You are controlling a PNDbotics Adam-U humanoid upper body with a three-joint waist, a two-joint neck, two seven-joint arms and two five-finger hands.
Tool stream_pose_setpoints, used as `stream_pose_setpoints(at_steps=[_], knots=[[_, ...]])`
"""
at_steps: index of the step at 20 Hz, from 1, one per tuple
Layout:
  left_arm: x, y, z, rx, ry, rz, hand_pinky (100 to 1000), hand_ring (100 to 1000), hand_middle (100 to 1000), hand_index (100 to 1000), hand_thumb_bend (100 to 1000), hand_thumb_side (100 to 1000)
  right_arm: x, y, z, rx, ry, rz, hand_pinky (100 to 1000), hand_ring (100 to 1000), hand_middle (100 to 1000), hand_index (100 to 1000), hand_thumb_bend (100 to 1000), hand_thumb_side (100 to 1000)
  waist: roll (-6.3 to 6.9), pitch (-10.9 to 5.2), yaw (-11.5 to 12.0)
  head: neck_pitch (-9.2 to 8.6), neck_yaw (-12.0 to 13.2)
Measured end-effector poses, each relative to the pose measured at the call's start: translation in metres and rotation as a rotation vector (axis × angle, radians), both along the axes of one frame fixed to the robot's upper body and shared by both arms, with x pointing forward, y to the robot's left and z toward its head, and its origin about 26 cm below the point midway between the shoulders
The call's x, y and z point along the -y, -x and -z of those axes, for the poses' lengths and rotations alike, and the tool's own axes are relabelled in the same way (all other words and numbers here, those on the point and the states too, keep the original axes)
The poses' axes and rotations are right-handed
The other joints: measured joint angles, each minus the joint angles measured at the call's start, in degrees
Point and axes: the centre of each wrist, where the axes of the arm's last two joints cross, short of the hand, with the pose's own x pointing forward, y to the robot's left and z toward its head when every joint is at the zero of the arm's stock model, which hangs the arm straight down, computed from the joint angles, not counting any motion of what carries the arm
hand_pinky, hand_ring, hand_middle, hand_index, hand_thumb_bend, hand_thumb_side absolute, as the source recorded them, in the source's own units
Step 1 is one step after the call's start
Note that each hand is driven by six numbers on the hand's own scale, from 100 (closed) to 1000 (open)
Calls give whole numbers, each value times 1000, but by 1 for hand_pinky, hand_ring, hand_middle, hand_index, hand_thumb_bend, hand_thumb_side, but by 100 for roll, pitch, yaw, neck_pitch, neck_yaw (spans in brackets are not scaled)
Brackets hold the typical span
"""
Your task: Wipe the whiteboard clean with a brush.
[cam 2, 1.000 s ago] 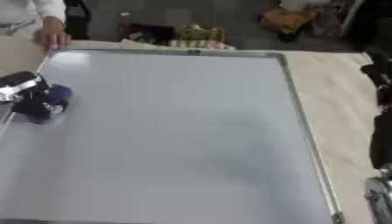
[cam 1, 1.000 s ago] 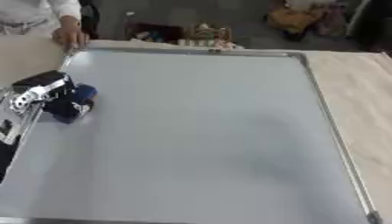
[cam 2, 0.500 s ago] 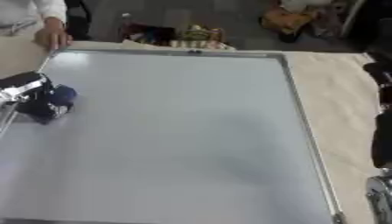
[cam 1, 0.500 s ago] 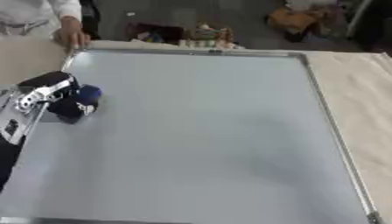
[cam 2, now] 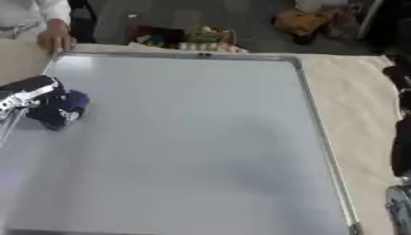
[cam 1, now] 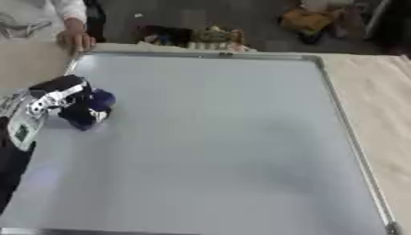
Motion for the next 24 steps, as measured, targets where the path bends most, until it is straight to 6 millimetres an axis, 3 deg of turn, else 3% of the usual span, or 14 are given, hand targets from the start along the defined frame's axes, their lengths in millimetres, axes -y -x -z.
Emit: stream_pose_setpoints(at_steps=[9, 24], knots=[[16, 0, 1, -9, 4, 58, 507, 383, 167, 133, 215, 419, 0, 0, 0, 1, -1, 0, 924, 908, 571, 868, 228, 838, -5, -2, -9, 0, 17], [15, -1, 5, 11, 35, 16, 510, 387, 172, 135, 244, 400, 0, 0, 0, 1, -2, 1, 924, 908, 571, 867, 232, 841, -6, -22, 5, 2, 0]])
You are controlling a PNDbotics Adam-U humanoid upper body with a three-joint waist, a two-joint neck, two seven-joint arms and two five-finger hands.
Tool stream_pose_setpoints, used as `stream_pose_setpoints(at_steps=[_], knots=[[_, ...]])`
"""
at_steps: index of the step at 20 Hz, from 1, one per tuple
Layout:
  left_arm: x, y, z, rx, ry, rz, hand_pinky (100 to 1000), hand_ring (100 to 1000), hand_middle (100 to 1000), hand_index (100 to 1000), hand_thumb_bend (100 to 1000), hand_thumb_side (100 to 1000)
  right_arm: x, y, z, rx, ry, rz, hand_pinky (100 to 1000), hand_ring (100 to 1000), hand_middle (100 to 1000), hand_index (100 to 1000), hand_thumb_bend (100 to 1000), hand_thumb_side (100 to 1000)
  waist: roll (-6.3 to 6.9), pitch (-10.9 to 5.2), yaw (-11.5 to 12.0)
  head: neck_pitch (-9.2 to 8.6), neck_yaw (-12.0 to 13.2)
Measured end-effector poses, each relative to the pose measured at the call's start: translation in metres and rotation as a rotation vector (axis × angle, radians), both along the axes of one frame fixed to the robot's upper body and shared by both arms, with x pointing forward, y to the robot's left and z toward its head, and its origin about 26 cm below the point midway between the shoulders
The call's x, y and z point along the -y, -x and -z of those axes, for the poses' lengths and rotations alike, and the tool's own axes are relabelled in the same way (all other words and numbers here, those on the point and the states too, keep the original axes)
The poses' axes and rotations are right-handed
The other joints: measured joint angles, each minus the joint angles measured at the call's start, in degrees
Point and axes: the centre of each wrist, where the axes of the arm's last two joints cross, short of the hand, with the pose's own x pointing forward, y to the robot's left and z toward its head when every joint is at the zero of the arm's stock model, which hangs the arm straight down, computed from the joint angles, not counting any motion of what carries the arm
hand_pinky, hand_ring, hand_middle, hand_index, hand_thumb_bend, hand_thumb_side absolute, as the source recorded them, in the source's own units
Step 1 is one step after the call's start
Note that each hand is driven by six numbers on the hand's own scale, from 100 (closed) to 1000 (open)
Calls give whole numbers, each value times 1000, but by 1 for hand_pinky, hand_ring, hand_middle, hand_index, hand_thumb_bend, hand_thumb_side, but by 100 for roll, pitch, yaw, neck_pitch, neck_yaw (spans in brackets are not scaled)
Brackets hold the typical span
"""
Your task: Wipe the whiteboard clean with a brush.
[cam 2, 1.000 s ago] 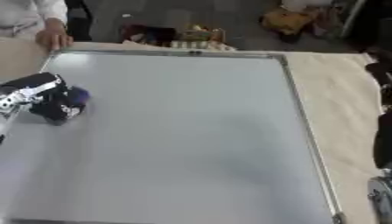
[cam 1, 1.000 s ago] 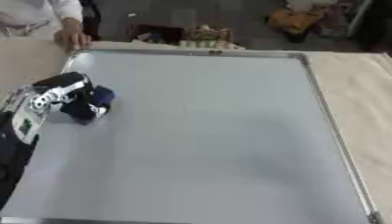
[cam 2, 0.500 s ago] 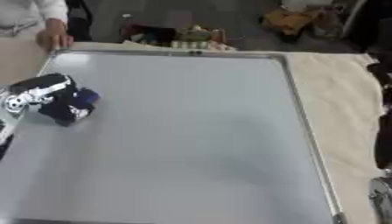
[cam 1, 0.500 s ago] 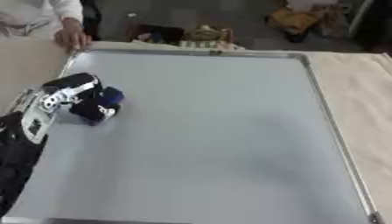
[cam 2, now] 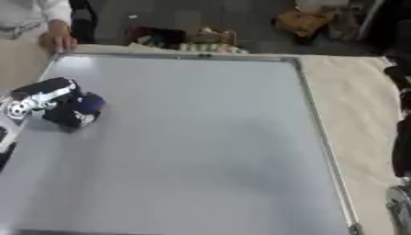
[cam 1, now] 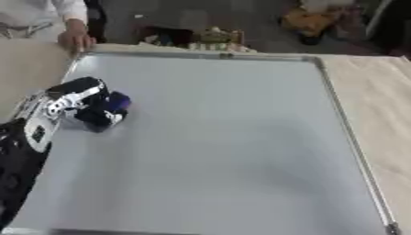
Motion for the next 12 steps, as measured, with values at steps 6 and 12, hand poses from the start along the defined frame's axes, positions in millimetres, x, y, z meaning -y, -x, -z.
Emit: stream_pose_setpoints(at_steps=[6, 12], knots=[[-11, -1, 4, 31, 35, -78, 521, 392, 178, 140, 258, 382, 0, 0, 0, 0, 0, 0, 923, 907, 570, 866, 234, 843, -2, -4, 5, 0, -19], [-26, -1, 5, 68, 32, -147, 520, 392, 180, 148, 264, 373, 0, 0, 1, -2, -1, 2, 923, 907, 570, 866, 234, 840, -13, -4, 16, 0, -27]])
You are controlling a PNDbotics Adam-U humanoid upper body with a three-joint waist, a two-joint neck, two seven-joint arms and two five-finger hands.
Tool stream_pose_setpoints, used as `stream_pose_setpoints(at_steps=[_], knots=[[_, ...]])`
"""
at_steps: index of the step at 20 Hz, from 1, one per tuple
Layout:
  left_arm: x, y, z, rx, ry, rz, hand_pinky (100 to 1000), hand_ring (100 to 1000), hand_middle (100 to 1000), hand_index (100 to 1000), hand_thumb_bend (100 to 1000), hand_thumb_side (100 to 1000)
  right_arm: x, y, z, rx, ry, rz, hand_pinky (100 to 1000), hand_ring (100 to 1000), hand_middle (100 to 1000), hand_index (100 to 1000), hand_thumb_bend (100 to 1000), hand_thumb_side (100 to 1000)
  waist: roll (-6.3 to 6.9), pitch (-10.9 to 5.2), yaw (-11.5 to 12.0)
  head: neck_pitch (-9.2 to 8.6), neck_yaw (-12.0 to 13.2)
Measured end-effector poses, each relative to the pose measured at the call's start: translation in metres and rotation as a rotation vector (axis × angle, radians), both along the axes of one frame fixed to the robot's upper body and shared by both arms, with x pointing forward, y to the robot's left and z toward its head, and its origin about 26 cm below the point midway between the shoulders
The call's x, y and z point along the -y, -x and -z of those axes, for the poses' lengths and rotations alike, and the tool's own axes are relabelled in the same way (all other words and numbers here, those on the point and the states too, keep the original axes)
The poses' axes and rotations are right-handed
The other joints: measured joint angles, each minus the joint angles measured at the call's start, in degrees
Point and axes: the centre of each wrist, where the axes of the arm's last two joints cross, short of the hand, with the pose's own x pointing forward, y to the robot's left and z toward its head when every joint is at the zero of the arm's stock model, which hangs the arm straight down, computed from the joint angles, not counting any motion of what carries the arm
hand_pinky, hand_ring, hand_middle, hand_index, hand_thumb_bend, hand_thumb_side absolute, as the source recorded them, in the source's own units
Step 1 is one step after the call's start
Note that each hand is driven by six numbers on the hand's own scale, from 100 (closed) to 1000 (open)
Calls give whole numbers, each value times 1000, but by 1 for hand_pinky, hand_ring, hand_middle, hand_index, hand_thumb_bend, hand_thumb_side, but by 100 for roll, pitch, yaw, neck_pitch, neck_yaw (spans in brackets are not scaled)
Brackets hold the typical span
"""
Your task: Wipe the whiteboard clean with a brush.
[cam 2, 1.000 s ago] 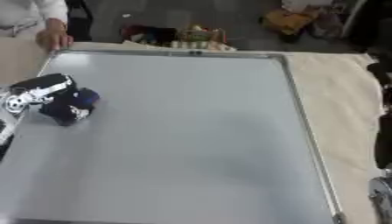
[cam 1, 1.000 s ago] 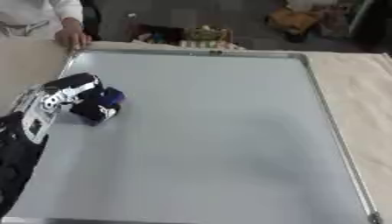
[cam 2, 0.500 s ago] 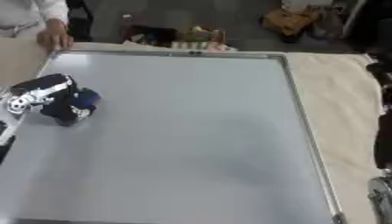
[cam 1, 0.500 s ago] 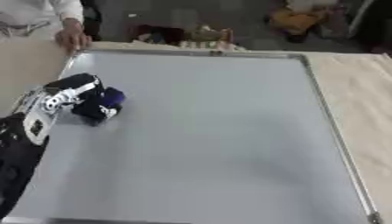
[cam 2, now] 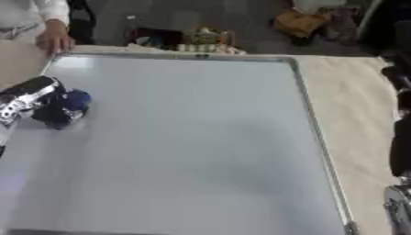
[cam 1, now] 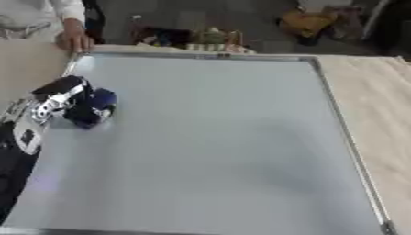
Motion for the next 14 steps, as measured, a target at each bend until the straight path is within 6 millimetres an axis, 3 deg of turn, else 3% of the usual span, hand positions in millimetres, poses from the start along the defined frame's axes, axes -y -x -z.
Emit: stream_pose_setpoints(at_steps=[7, 14], knots=[[-6, 0, 1, 10, 0, -22, 521, 389, 181, 167, 260, 359, 0, 0, 0, 1, -1, 1, 922, 905, 570, 865, 233, 841, -4, 0, 10, 0, -4], [-31, 3, 2, 15, 10, -95, 522, 386, 182, 187, 270, 331, 0, 0, 0, 3, -2, 2, 921, 904, 569, 864, 232, 839, -4, -8, 19, 0, -6]])
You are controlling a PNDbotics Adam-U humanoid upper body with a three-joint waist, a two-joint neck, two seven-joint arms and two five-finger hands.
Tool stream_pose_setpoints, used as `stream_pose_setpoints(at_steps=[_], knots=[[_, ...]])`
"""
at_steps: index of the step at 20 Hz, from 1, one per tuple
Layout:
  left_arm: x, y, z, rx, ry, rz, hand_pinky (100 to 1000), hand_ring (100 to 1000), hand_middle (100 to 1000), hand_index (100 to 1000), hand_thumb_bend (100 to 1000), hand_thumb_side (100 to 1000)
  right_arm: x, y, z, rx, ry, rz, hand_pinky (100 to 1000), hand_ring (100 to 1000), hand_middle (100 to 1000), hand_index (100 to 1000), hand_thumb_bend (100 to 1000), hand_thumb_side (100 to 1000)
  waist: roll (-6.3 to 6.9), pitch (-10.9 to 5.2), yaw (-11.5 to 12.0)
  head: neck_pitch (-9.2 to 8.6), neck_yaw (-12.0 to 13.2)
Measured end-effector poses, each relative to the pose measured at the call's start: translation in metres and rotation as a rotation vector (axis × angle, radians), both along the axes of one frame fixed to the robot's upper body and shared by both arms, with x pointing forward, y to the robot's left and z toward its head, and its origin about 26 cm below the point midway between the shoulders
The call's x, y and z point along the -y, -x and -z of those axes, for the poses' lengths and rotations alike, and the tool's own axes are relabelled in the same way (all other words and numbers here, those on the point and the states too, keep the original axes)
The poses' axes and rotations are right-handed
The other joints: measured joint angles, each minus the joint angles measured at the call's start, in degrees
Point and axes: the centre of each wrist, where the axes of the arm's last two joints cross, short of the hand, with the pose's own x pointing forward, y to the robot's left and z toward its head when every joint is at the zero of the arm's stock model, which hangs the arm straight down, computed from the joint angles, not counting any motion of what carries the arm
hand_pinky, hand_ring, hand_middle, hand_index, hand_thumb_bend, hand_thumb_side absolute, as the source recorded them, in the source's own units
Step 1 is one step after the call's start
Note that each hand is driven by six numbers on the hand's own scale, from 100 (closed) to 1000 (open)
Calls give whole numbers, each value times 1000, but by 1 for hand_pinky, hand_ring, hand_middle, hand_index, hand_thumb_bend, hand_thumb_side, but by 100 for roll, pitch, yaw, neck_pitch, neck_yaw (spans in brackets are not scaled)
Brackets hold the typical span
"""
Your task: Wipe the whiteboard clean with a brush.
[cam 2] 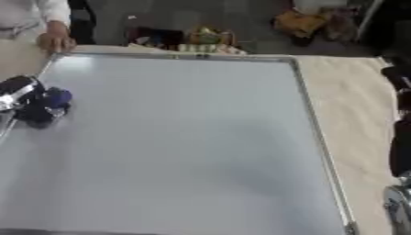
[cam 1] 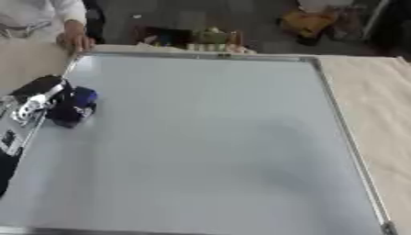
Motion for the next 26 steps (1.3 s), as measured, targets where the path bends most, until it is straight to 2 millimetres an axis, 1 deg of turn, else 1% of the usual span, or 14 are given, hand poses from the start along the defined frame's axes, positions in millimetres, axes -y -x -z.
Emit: stream_pose_setpoints(at_steps=[3, 4, 6, 19, 26], knots=[[-2, 0, 0, -1, 0, -3, 521, 384, 181, 198, 266, 328, 0, 0, 0, 0, 0, 0, 921, 903, 569, 864, 231, 840, -1, -4, -3, 0, 0], [-2, 0, 0, -2, 0, -4, 521, 363, 182, 202, 263, 326, 0, 0, 0, 0, 0, 0, 921, 903, 569, 864, 230, 839, -2, -6, -4, 0, 0], [-2, 0, 1, -2, 0, -5, 520, 354, 182, 213, 262, 326, 0, 0, 0, 0, 0, 0, 921, 903, 569, 864, 231, 838, -3, -11, -5, -1, 0], [-2, 0, 1, -7, -5, 11, 515, 345, 177, 213, 255, 332, 0, 0, 1, -3, 0, 1, 922, 904, 569, 865, 233, 834, -4, -13, -6, -2, 0], [3, 0, -2, -28, -40, 63, 513, 344, 175, 213, 253, 335, 0, 0, 1, -3, 0, 1, 922, 904, 569, 864, 229, 831, -7, -15, -3, -2, 11]])
